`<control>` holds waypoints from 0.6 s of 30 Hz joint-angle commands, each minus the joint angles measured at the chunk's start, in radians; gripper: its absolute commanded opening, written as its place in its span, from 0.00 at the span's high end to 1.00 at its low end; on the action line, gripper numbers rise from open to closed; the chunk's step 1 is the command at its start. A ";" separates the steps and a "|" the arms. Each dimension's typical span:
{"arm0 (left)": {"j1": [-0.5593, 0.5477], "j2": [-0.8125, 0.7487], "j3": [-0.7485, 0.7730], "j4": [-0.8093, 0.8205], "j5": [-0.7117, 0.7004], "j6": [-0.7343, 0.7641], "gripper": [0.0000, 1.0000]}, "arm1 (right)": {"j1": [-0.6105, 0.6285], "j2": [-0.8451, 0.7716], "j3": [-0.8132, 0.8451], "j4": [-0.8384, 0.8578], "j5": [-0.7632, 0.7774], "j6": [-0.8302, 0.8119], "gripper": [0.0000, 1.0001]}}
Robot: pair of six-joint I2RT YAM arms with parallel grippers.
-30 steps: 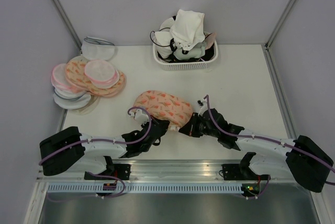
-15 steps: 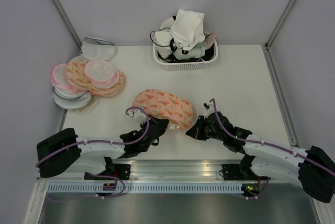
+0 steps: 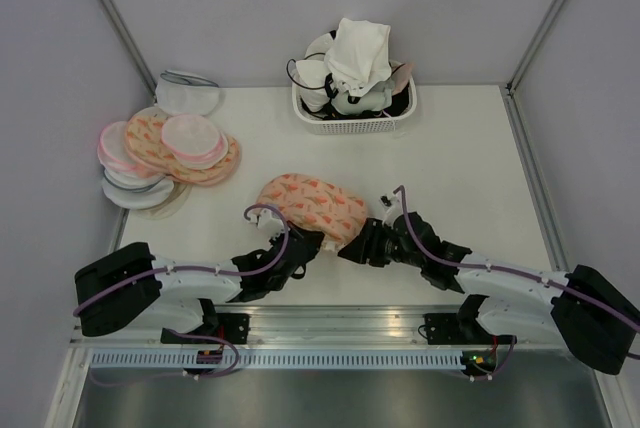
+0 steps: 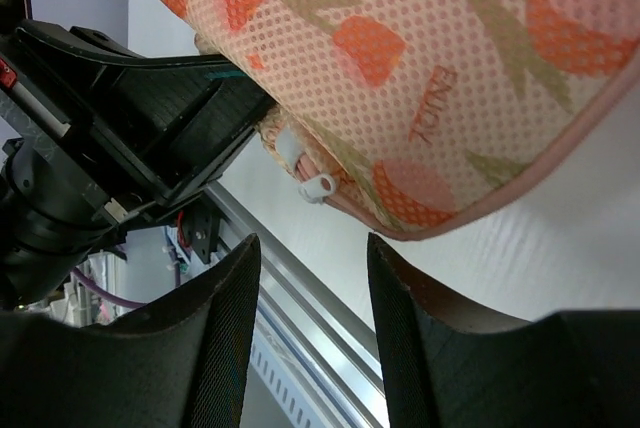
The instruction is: Unzip the laundry bag and remove the bra
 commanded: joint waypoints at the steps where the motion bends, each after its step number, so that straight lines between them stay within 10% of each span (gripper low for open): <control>1: 0.001 -0.010 0.040 0.066 0.013 0.050 0.98 | 0.004 0.076 0.031 0.157 -0.057 0.048 0.48; 10: 0.000 0.112 -0.060 0.586 0.258 0.446 0.98 | 0.004 0.205 0.022 0.349 -0.112 0.109 0.50; 18: 0.000 0.215 -0.167 0.876 0.323 0.460 0.98 | 0.004 0.155 0.028 0.271 -0.063 0.085 0.66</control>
